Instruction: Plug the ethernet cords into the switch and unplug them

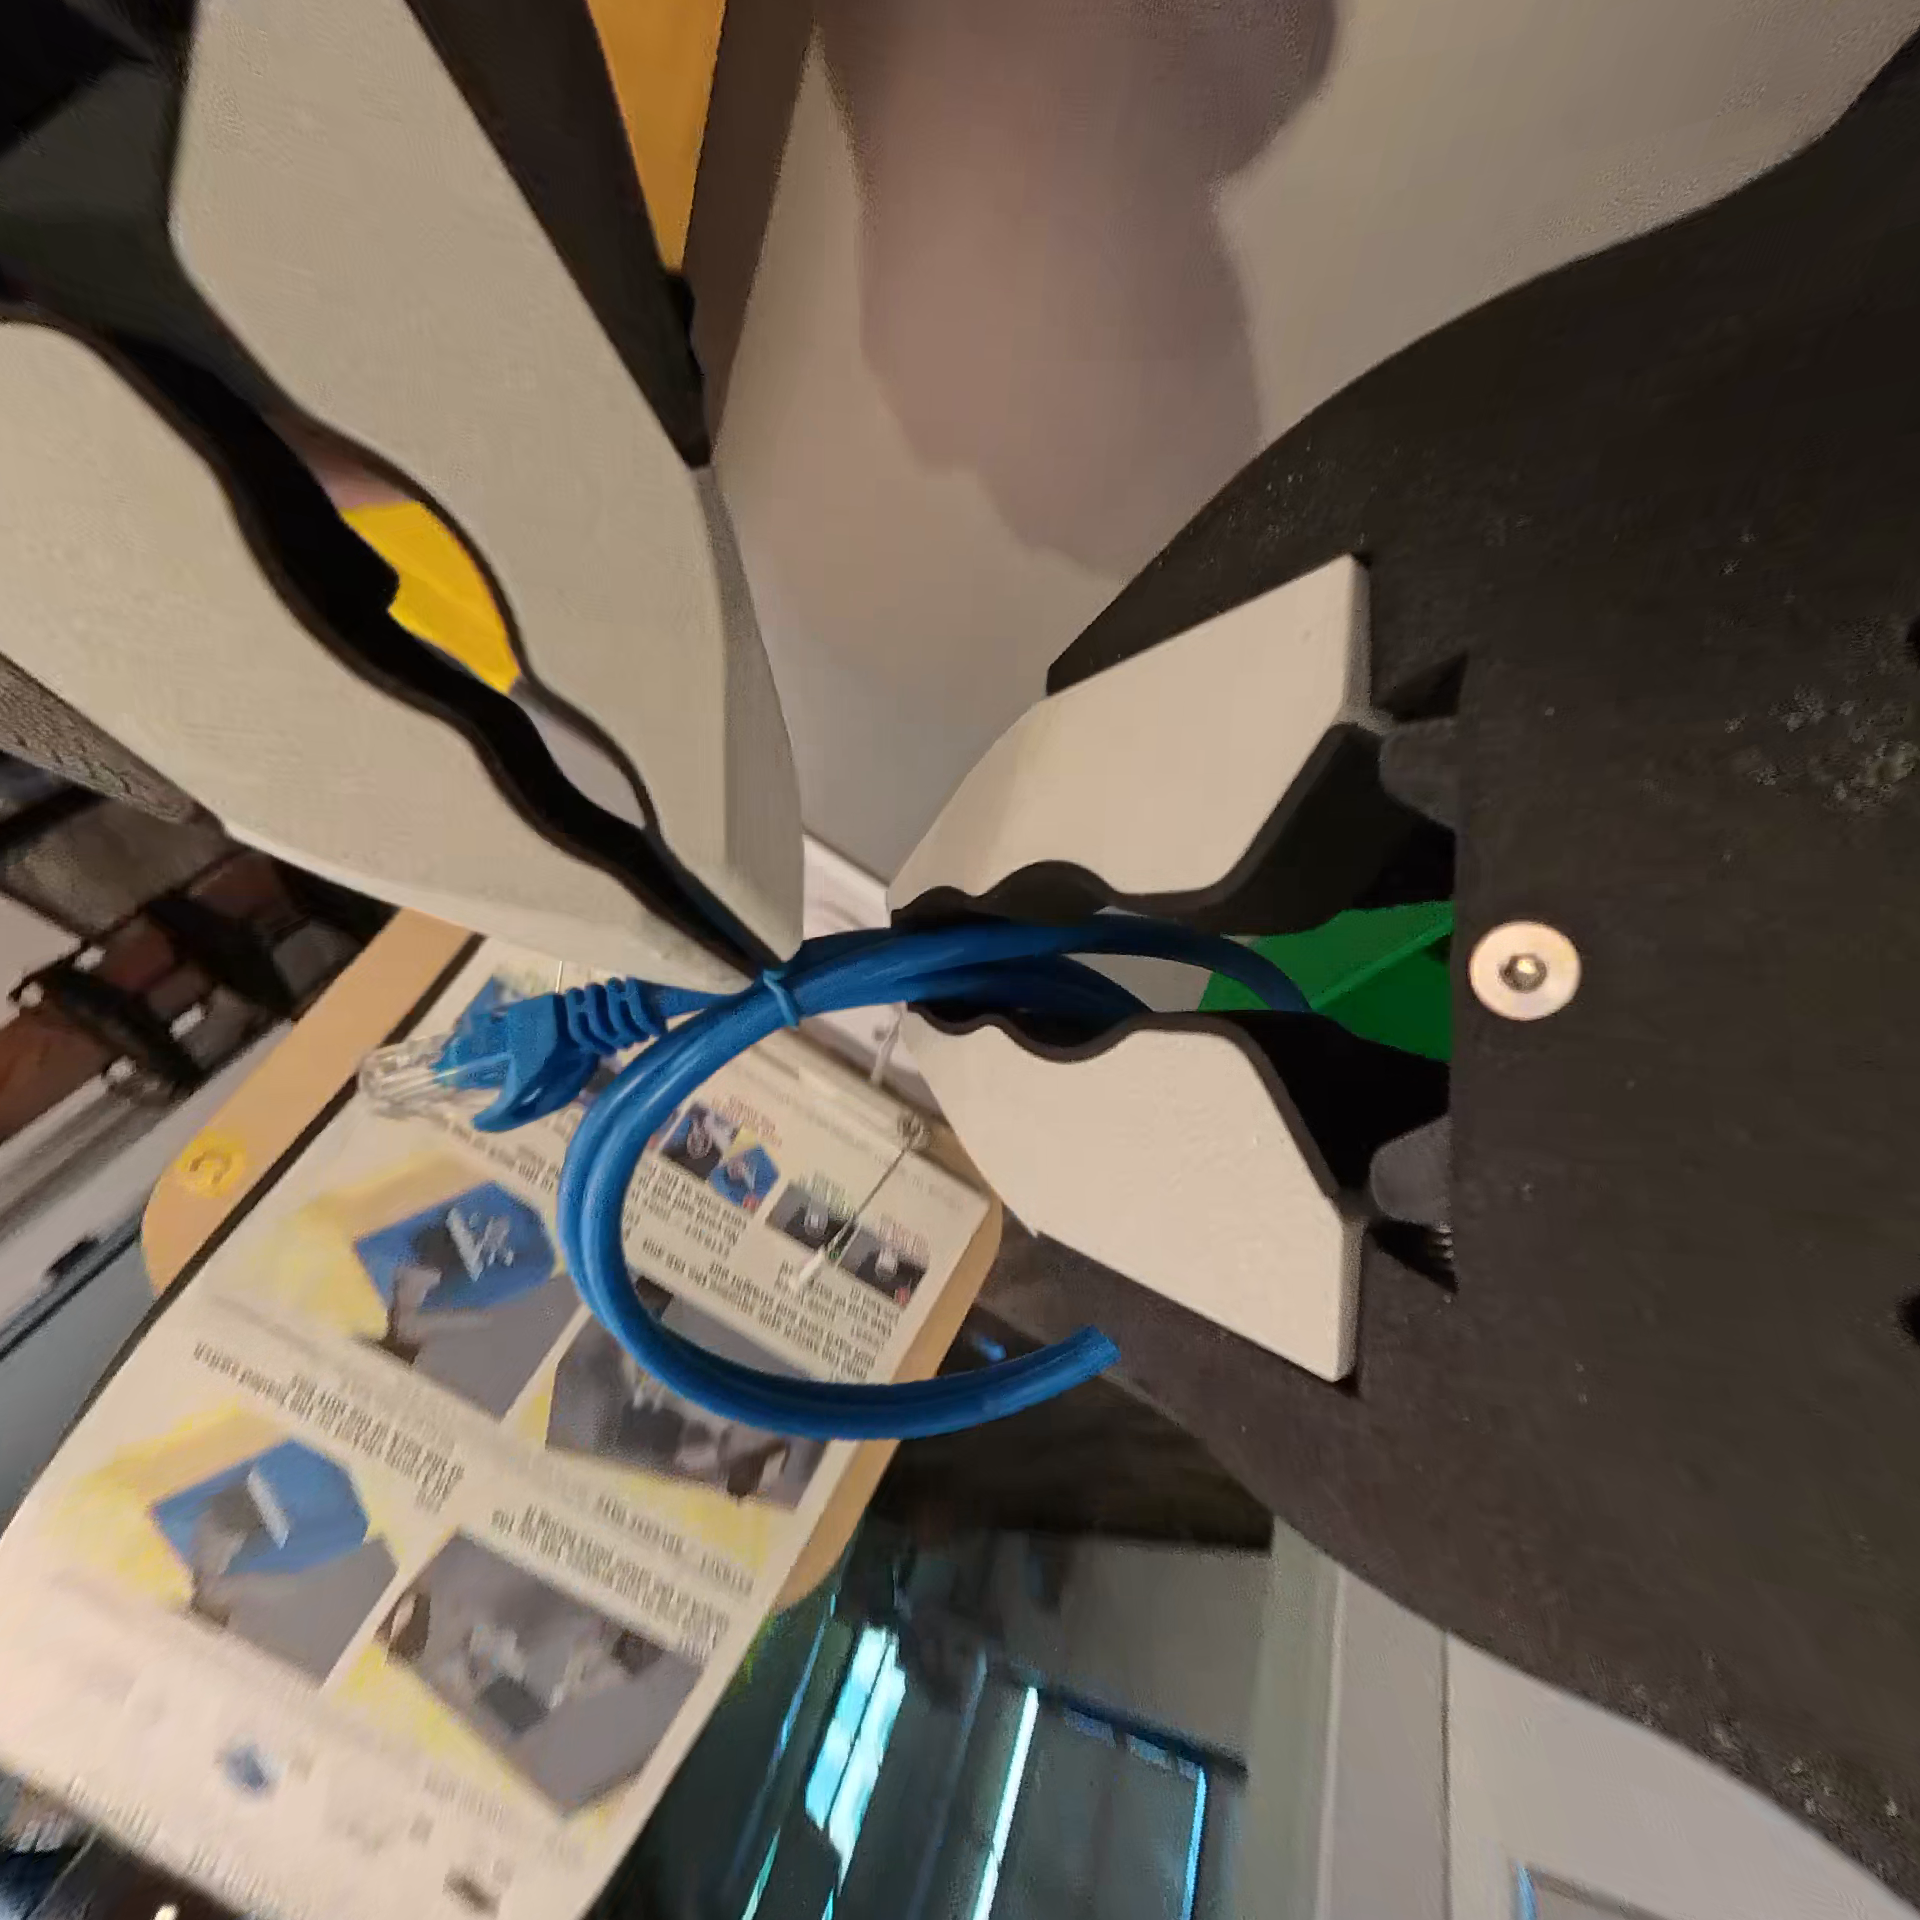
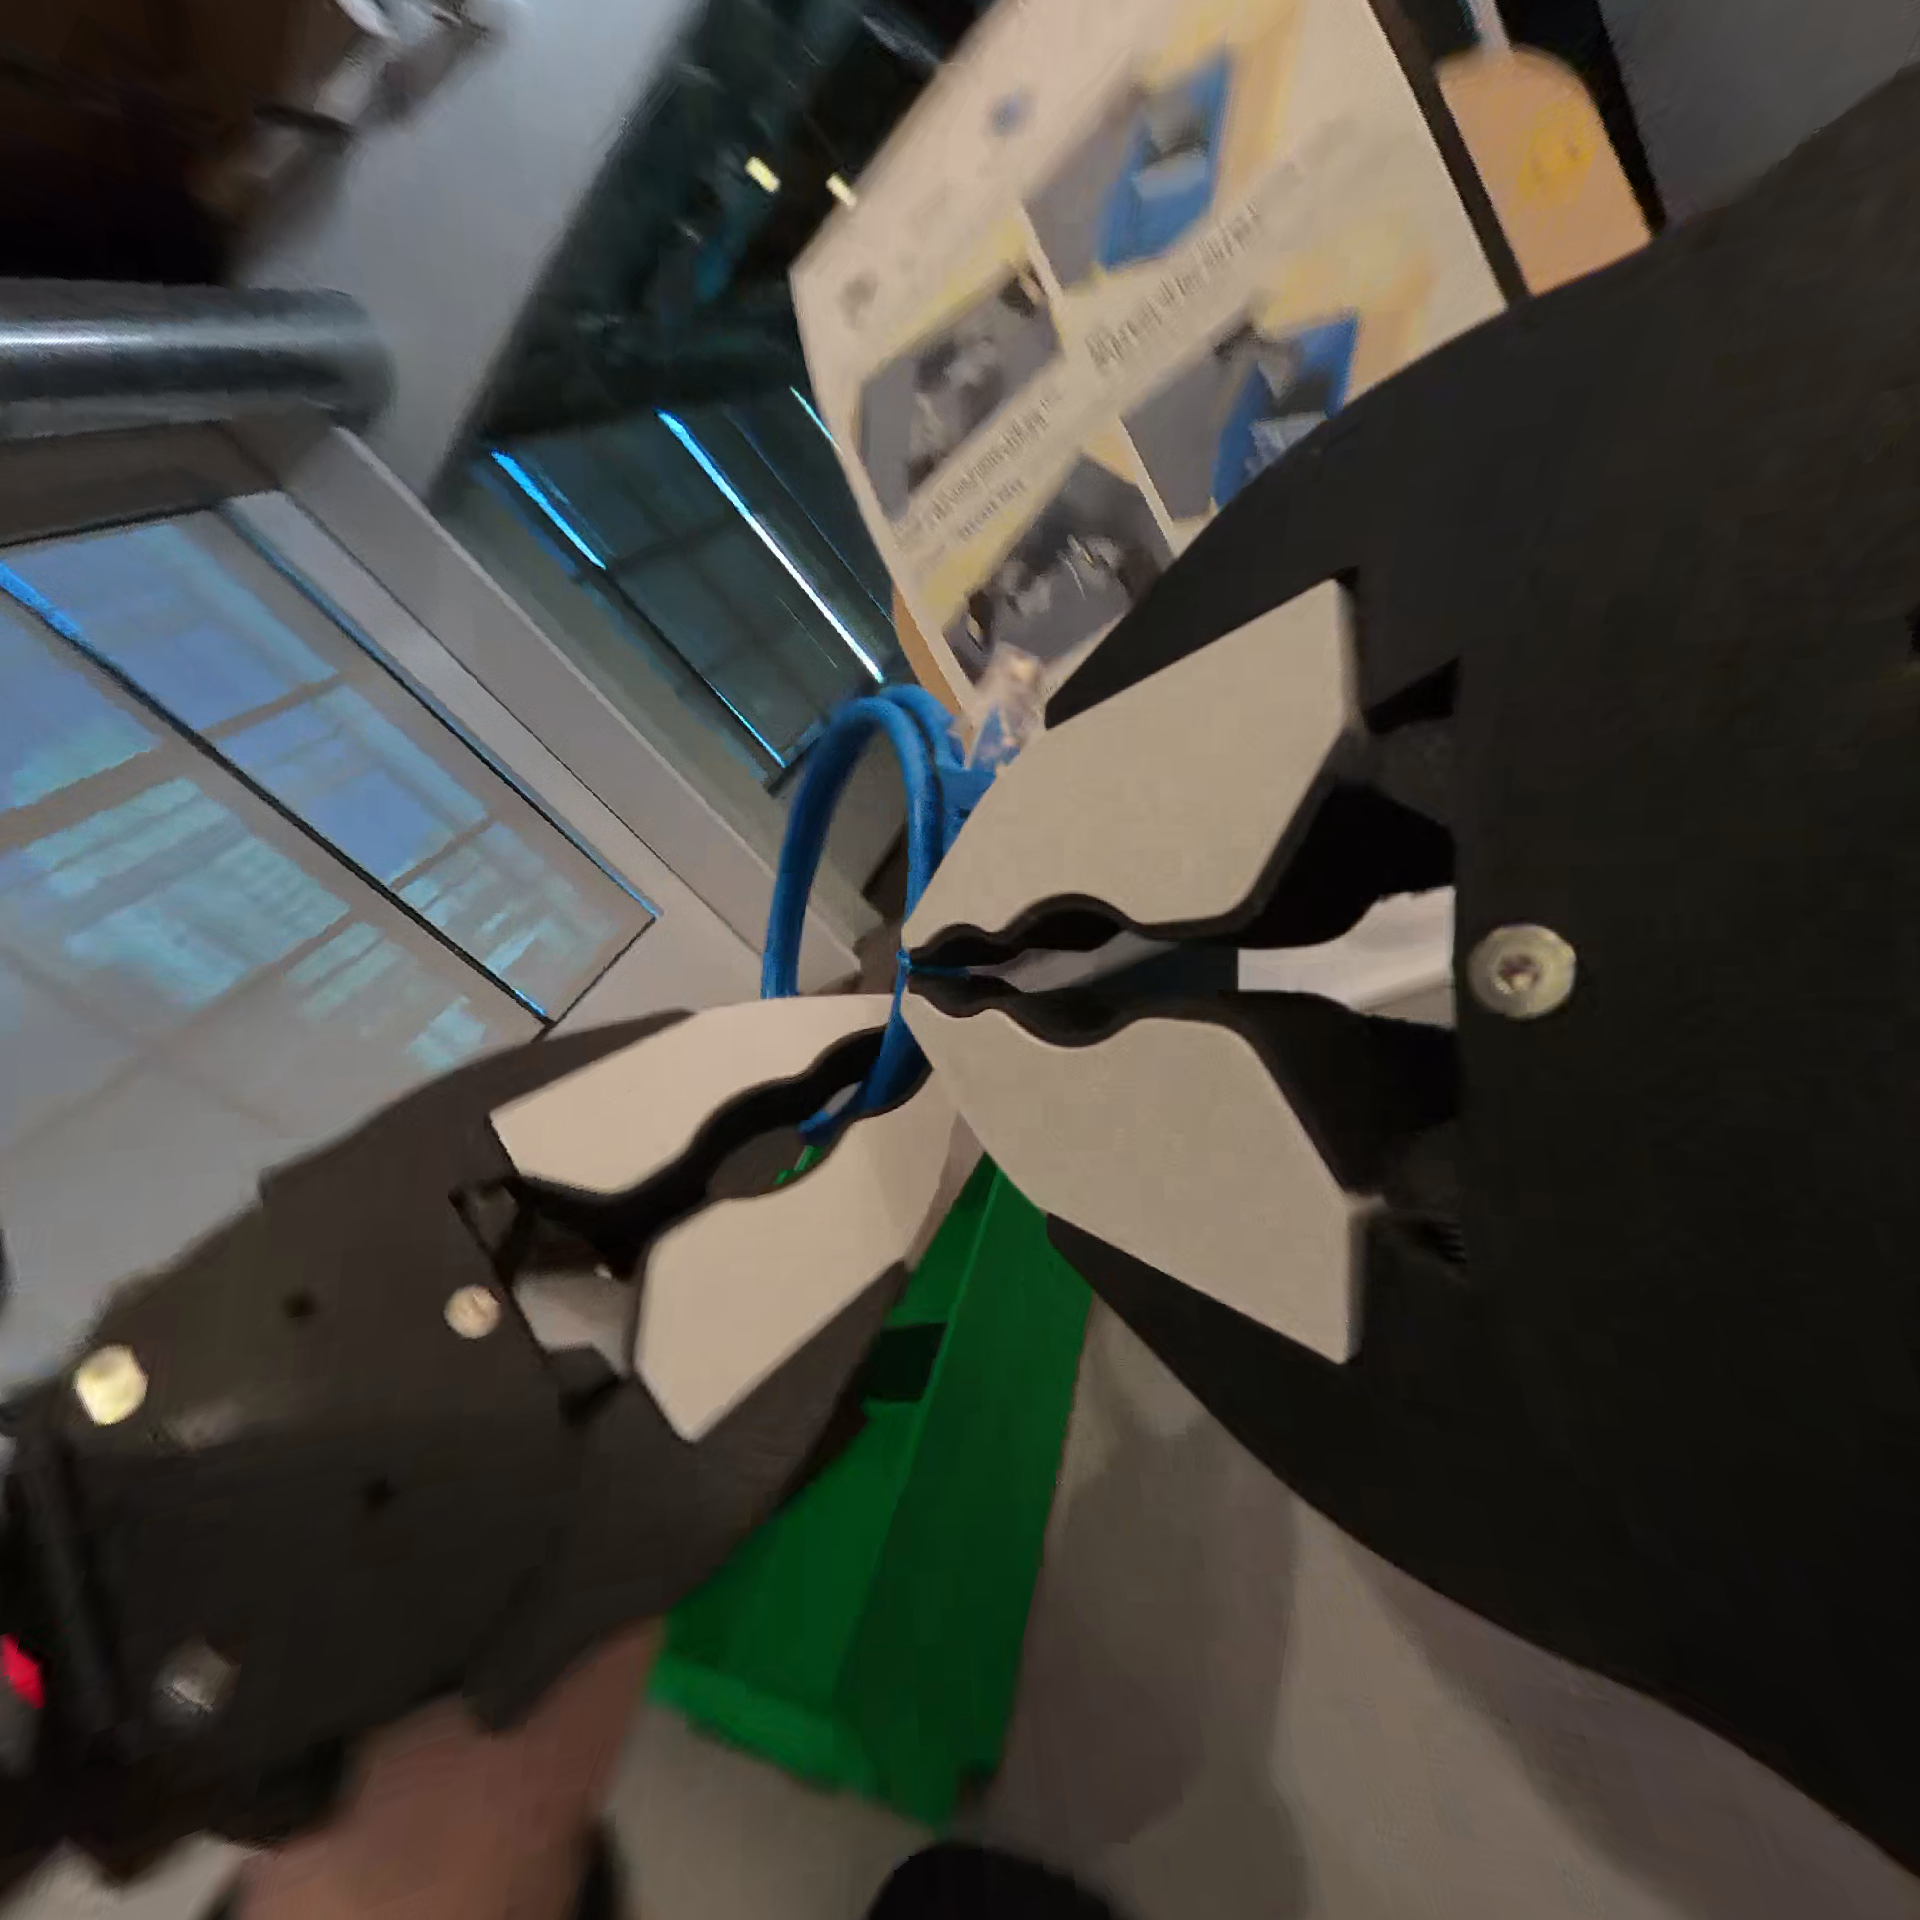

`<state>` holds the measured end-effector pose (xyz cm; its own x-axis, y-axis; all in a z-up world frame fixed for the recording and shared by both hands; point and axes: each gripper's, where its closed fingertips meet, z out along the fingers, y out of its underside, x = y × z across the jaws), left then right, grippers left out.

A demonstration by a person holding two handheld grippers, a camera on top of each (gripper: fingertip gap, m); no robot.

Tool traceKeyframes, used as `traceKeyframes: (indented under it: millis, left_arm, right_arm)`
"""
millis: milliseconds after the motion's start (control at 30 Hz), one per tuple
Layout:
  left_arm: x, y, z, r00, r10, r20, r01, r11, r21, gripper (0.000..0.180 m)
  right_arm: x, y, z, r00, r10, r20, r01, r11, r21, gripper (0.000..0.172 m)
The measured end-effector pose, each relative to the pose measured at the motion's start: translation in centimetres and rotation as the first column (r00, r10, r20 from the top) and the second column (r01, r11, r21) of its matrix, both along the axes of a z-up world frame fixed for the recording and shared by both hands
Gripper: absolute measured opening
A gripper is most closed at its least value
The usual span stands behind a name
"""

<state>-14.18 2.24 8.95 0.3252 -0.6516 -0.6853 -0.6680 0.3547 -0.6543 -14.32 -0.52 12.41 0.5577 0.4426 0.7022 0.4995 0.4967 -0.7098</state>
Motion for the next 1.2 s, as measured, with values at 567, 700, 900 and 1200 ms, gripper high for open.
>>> traceKeyframes:
  millis: [567,700,900,1200]
  left_arm:
    - [-0.6,-1.2,-0.9,0.998,-0.052,-0.021,0.049,0.989,-0.143,0.011]
    - [-1.4,0.4,1.3,0.999,0.041,0.031,-0.042,0.999,0.027,0.011]
    - [-1.5,0.3,4.8,0.987,0.037,0.158,-0.077,0.963,0.258,0.011]
    - [-0.3,-1.8,5.6,0.982,-0.061,0.178,-0.005,0.937,0.348,0.011]
  right_arm:
    - [0.1,-1.6,0.3,0.97,-0.117,0.214,0.016,0.906,0.422,0.011]
    - [0.8,-3.5,4.0,0.949,0.208,-0.235,-0.182,0.975,0.13,0.017]
    - [1.7,-1.1,4.1,0.609,0.105,-0.786,-0.604,0.703,-0.374,0.02]
    - [0.8,-2.3,4.4,0.291,0.098,-0.952,-0.917,0.312,-0.249,0.022]
